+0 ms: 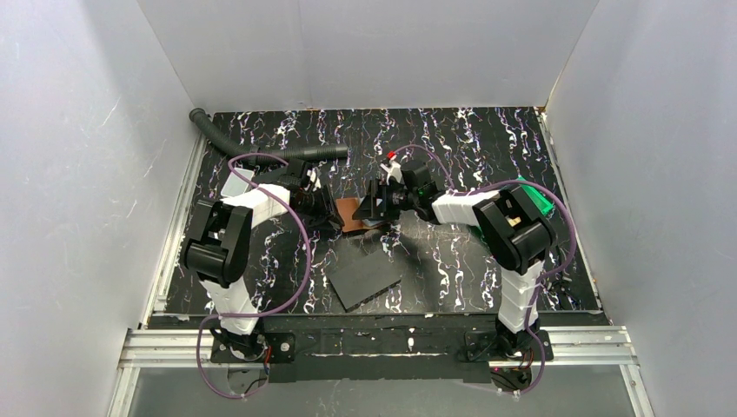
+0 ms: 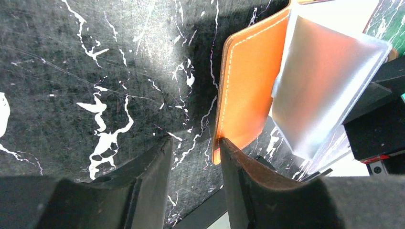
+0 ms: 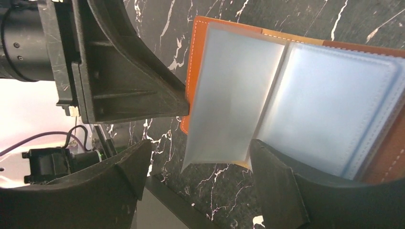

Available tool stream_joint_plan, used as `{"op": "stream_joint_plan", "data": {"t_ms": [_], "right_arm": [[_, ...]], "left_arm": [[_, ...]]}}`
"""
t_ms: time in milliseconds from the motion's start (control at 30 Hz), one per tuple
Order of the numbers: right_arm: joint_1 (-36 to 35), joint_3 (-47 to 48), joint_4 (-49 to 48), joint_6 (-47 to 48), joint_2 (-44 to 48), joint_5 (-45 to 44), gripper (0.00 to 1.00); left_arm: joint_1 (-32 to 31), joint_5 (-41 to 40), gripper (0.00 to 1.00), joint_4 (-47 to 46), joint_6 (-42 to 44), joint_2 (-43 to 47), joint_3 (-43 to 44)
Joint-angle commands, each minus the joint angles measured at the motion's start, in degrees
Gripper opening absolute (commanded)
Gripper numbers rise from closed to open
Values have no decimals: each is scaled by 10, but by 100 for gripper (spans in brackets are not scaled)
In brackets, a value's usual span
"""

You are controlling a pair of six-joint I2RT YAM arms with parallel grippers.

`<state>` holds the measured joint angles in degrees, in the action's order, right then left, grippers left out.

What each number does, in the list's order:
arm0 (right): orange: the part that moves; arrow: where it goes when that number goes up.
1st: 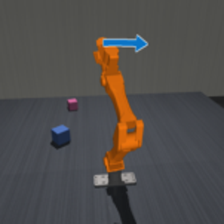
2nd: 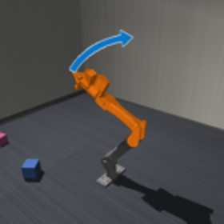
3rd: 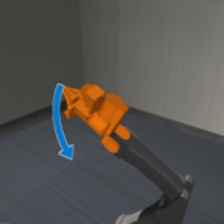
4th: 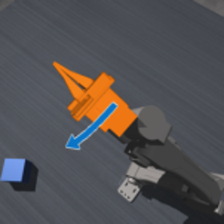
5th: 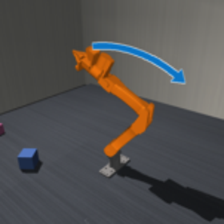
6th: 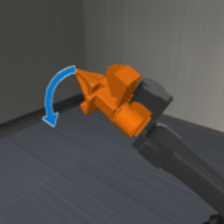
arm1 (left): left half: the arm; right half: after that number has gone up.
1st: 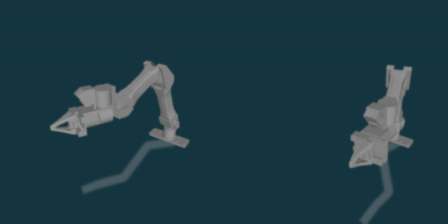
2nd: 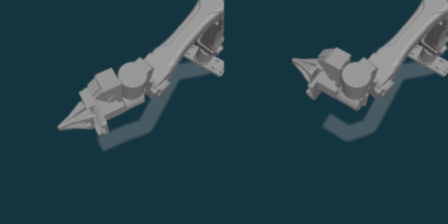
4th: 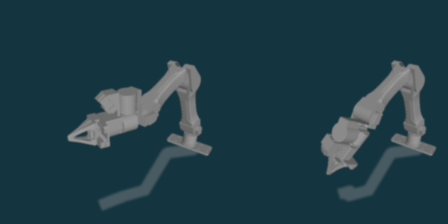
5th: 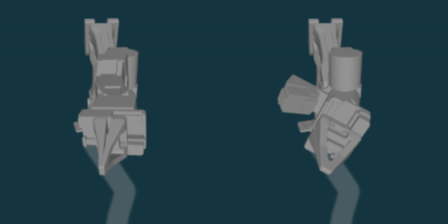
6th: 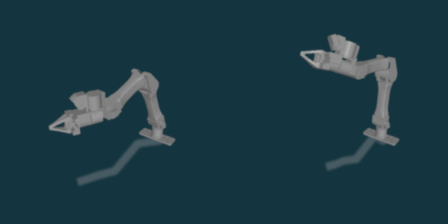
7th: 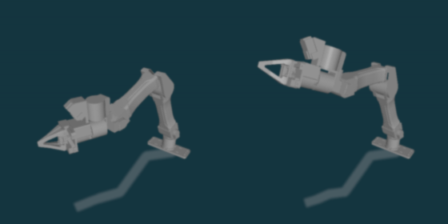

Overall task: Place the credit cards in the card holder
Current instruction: Open the card holder at the center of the board.

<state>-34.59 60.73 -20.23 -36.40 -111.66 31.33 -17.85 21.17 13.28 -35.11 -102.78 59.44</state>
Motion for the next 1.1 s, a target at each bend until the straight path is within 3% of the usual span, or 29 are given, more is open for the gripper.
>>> {"op": "stream_joint_plan", "data": {"t_ms": [0, 200, 533, 633, 733, 800, 833, 867, 933, 1000, 1067], "right_arm": [[7, 7, -35, 7, 18, 41, 83], [7, 0, -166, -95, -8, 76, 58], [1, 10, -157, -115, -94, 53, 40], [-2, 13, -141, -106, -104, 46, 35], [-1, 17, -98, -75, -104, 25, 34], [-1, 21, -74, -61, -102, 15, 33], [-2, 18, -79, -65, -101, 15, 32], [-1, 17, -83, -68, -100, 16, 31], [-2, 16, -82, -70, -92, 15, 30], [-1, 20, -73, -67, -79, 18, 23], [-1, 20, -73, -68, -69, 16, 13]], "left_arm": [[-2, -4, 41, 2, 14, 13, -9], [-1, 13, 39, -14, 5, 20, -16], [-1, 43, 43, -44, -4, 51, -33], [-1, 58, 51, -60, -4, 61, -35], [-1, 69, 66, -82, -7, 70, -38], [-1, 69, 69, -79, -12, 60, -26], [-2, 68, 68, -71, -12, 44, -14], [-3, 57, 61, -50, -12, 23, 9], [-12, 0, 38, 13, -5, 7, 39], [-16, -7, 32, -76, -29, 104, -23], [-20, 59, 21, -128, -54, 101, -6]]}}
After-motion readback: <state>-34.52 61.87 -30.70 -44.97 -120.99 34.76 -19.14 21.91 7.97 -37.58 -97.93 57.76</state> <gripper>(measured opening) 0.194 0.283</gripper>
